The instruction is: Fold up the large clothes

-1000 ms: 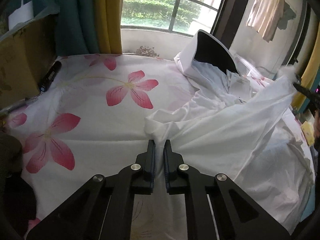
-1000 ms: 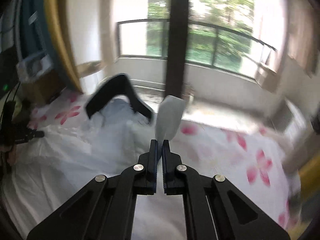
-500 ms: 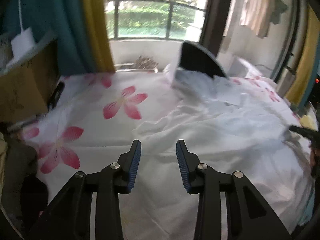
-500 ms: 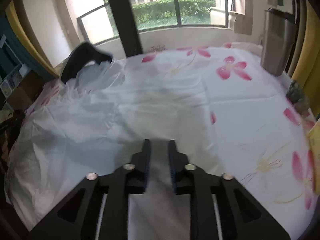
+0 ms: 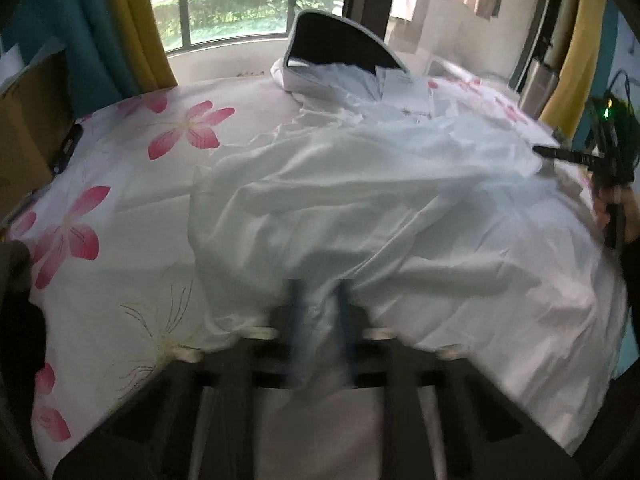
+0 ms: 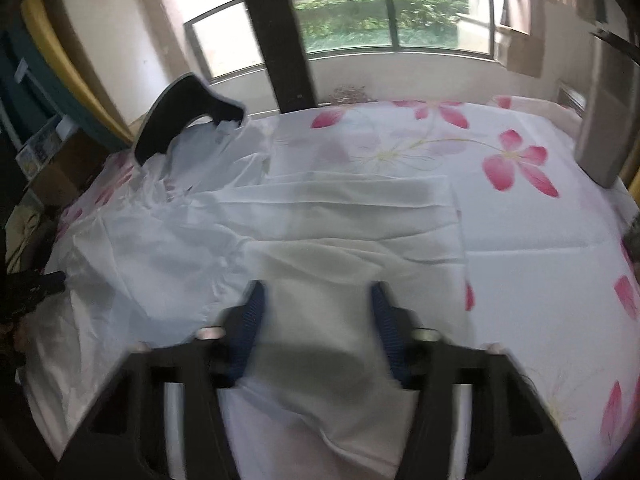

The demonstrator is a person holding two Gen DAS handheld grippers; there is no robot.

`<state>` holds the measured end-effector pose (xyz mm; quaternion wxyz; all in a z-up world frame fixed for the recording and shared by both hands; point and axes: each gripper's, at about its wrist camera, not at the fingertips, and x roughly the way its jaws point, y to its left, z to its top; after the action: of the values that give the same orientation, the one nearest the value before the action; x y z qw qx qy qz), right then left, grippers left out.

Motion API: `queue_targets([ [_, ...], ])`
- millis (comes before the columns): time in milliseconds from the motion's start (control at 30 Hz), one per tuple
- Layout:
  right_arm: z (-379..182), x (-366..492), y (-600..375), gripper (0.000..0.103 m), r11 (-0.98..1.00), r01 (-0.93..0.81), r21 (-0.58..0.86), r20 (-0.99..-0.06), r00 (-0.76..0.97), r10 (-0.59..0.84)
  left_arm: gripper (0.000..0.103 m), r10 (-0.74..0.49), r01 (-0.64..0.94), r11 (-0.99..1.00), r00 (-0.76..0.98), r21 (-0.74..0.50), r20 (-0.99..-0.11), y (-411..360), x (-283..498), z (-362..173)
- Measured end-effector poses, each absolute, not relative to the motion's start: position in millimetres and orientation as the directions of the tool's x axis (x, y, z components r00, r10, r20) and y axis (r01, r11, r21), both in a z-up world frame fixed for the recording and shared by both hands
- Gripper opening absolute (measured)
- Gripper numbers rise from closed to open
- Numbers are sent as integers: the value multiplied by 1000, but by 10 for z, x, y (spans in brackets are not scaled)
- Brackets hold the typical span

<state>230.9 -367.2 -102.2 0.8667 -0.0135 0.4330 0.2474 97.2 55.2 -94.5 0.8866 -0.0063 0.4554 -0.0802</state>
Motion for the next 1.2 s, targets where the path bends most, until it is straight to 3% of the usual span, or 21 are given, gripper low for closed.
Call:
queue_targets([
  [33,-1012,2313,-3656,4,881,-440,171,-758,513,404,3,-144,148,986,579,-70,-803,544,956,-936],
  [367,-726,2340,-3869,4,909,-390,149,-723,584,370,1,-199,232,969,536,-84,-821,703,754,-815],
  [533,-868,2419,-3866,5,925,-359,124,-777,544,316,2,-219,227,967,533,-111,-817,698,760,-769],
  [600,-901,2382,-3888,6,925,-360,123,-787,533,312,7,-238,231,965,550,-128,-800,715,753,-700],
  [633,-906,2375,-3899,7,926,-357,122,-789,532,309,9,-247,233,963,564,-135,-788,731,756,-639],
  [700,-908,2369,-3955,12,933,-341,116,-796,530,293,29,-251,230,963,583,-139,-773,748,778,-558],
  [767,-890,2379,-4012,31,938,-330,106,-801,531,277,40,-241,222,966,612,-129,-753,787,839,-458],
  [800,-873,2382,-4035,37,939,-327,104,-797,537,275,41,-233,217,969,624,-121,-746,806,891,-417],
  [833,-851,2384,-4058,47,940,-325,107,-791,544,278,41,-218,207,972,633,-109,-743,830,965,-387],
  [867,-822,2388,-4082,48,938,-326,115,-783,551,288,41,-202,195,976,639,-97,-743,850,1035,-370],
  [1000,-779,2406,-4016,48,922,-368,120,-768,554,321,41,-129,108,991,617,-79,-777,994,1432,-516],
  [1100,-841,2443,-3895,48,900,-415,131,-766,534,358,39,-153,85,988,585,-128,-797,1095,1685,-734],
  [1133,-918,2473,-3830,48,888,-439,137,-780,505,370,32,-157,82,988,567,-134,-809,1110,1773,-835],
  [1167,-990,2485,-3776,47,880,-457,130,-795,482,368,7,-158,84,987,559,-134,-814,1116,1808,-887],
  [1200,-1051,2487,-3728,44,873,-472,118,-808,466,361,5,-162,90,987,555,-134,-816,1111,1838,-937],
])
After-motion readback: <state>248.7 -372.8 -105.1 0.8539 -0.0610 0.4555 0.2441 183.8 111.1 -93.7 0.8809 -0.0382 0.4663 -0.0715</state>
